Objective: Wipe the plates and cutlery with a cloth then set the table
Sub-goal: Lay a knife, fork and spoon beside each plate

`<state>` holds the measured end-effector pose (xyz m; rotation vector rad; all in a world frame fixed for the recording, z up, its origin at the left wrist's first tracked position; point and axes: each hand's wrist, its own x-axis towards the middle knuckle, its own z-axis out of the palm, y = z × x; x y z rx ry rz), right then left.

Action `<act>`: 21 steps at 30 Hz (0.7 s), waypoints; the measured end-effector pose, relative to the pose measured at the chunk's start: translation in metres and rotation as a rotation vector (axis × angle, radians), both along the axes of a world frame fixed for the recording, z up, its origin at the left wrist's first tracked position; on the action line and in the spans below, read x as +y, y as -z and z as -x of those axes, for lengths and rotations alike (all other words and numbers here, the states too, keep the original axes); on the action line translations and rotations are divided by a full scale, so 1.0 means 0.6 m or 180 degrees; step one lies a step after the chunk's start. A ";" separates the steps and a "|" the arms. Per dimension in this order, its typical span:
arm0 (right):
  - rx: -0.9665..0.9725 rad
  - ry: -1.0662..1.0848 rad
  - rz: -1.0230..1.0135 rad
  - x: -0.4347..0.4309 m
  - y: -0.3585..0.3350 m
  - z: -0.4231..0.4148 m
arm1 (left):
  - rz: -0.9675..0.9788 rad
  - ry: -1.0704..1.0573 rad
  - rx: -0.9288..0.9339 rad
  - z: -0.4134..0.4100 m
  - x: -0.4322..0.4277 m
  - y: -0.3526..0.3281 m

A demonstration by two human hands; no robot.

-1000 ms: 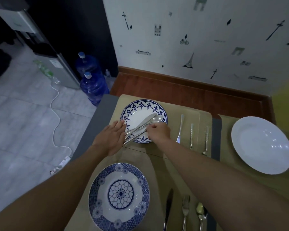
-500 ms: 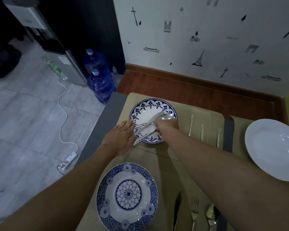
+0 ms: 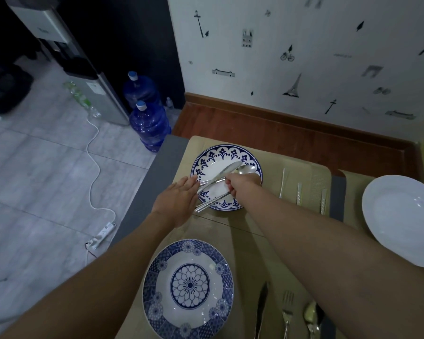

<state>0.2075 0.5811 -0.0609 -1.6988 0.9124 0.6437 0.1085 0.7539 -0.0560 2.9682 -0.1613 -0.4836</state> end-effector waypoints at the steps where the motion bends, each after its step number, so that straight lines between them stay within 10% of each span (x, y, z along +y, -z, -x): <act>1: 0.0034 0.0028 0.0007 0.001 0.002 -0.001 | -0.0004 -0.0001 0.0006 -0.001 0.001 0.000; 21: -0.0497 0.0210 0.0113 -0.019 -0.015 0.003 | -0.0055 0.0077 0.0021 -0.003 -0.001 -0.005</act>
